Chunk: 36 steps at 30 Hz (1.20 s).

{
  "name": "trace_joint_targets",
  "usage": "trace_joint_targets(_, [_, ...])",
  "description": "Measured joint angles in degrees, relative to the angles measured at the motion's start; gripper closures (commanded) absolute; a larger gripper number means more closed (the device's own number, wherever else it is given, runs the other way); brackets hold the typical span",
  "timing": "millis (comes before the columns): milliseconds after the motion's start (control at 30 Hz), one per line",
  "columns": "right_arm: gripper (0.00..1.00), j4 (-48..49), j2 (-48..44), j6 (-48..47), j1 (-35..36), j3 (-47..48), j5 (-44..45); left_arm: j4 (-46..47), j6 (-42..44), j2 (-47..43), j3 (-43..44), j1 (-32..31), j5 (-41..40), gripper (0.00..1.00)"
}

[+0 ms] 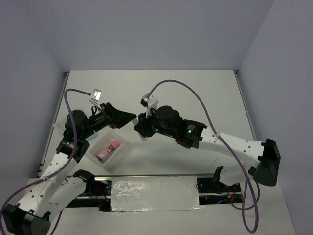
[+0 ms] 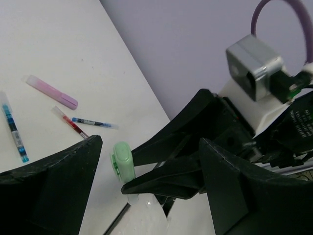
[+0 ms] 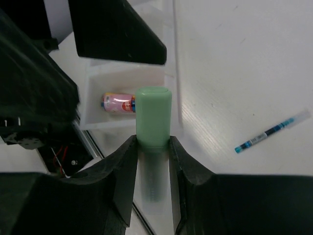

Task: Sort the stationery into containers
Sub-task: Pick up the pen from the center of the board, then place the pen in the storage box.

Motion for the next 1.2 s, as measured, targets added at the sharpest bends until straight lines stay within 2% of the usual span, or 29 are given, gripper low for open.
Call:
trace_joint_targets(67, [0.84,0.33,-0.02,0.31,0.79,0.98,0.87,-0.72,0.0,-0.74,-0.42,-0.92,-0.22,0.09])
trace_joint_targets(100, [0.84,0.46,-0.02,0.48,1.11,1.42,1.22,-1.36,0.02,-1.03,-0.48,-1.36,-0.39,0.14])
trace_joint_targets(267, [0.83,0.98,-0.07,0.66,2.49,3.13,2.38,-4.22,0.24,-1.27,-0.52,-3.13,-1.79,0.26])
trace_joint_targets(300, [0.83,0.98,-0.07,0.61,2.91,3.54,2.38,-4.52,0.33,-1.25,-0.52,-3.37,-2.14,0.34])
trace_joint_targets(333, [0.83,1.18,-0.07,0.46,3.52,3.89,2.4,-4.66,0.39,-1.18,-0.52,-3.45,-2.29,0.56])
trace_joint_targets(400, [0.83,0.81,-0.02,0.11,4.55,4.37,2.99,-4.44,-0.07,-1.11,-0.31,-3.63,-2.05,0.79])
trace_joint_targets(433, [0.82,0.83,0.13,-0.02,4.94,4.44,3.65,-4.28,0.57,-1.07,-0.22,-3.8,-1.88,0.97])
trace_joint_targets(467, [0.77,0.9,0.24,-0.33,5.11,4.48,4.28,-4.68,0.63,-0.81,-0.15,-3.87,-1.81,1.0])
trace_joint_targets(500, [0.67,0.98,0.37,-0.48,5.18,4.48,4.55,-4.94,1.05,-0.72,-0.02,-3.87,-1.97,1.0])
trace_joint_targets(533, [0.51,0.79,0.9,-0.63,5.22,4.79,5.05,-5.66,1.77,-0.46,0.17,-3.85,-2.14,1.0])
trace_joint_targets(567, [0.23,0.81,1.27,-0.59,5.29,4.9,5.51,-6.29,2.64,-0.39,0.46,-3.85,-2.6,1.0])
trace_joint_targets(600, [0.02,1.14,1.62,-0.24,5.33,4.92,5.75,-8.61,4.15,-0.04,1.4,-3.87,-3.56,1.0])
trace_joint_targets(700, [0.0,1.44,1.22,-0.07,5.55,4.46,9.07,-21.16,11.87,2.19,7.63,-4.35,-11.65,1.0])
trace_joint_targets(833, [0.0,2.45,-5.9,0.92,5.22,-3.23,13.51,-36.7,20.44,7.89,18.4,-4.42,-38.99,1.0])
trace_joint_targets(933, [0.0,1.16,-14.91,1.27,4.7,-9.94,16.52,-44.09,24.22,14.53,21.27,-2.64,-58.4,1.0])
trace_joint_targets(1000, [0.0,0.35,-20.81,1.44,4.52,-12.72,18.08,-48.02,25.2,20.06,21.46,-0.15,-67.36,1.0])
trace_joint_targets(1100, [0.0,-0.76,-28.28,1.64,4.52,-14.45,19.52,-51.23,26.23,27.1,19.93,3.45,-74.03,1.0])
trace_joint_targets(1200, [0.0,-1.62,-33.75,1.92,4.52,-15.54,20.24,-53.53,27.28,29.2,18.86,6.78,-77.4,1.0])
